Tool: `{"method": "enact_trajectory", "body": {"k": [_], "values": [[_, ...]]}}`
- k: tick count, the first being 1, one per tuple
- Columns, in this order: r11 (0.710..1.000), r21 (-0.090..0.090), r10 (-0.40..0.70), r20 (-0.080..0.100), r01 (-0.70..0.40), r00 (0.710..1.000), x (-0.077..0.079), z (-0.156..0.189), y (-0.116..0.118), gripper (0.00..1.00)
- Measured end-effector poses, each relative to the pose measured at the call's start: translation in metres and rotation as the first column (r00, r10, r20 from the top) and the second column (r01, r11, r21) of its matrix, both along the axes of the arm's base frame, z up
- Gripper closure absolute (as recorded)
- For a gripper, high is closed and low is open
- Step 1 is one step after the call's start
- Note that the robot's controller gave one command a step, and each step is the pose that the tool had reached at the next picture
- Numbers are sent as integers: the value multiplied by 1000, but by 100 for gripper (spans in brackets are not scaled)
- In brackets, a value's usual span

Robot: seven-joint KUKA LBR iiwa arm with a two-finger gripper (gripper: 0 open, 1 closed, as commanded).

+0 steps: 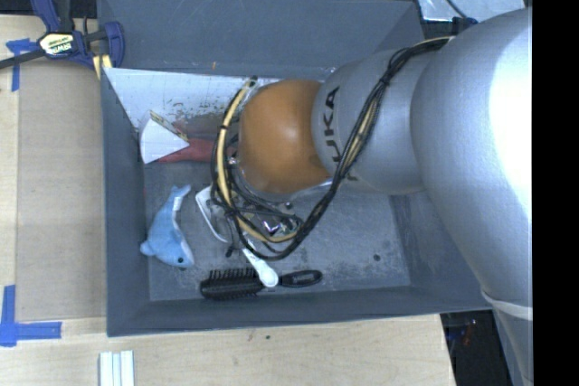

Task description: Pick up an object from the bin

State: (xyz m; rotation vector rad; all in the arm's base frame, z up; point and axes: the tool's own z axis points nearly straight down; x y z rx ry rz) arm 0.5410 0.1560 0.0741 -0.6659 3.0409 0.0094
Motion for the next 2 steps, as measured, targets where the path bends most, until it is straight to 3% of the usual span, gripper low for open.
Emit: {"method": "enact_trajectory", "body": {"k": [2], "values": [[994,-6,109,-6,-109,994,-18,23,3,100]]}}
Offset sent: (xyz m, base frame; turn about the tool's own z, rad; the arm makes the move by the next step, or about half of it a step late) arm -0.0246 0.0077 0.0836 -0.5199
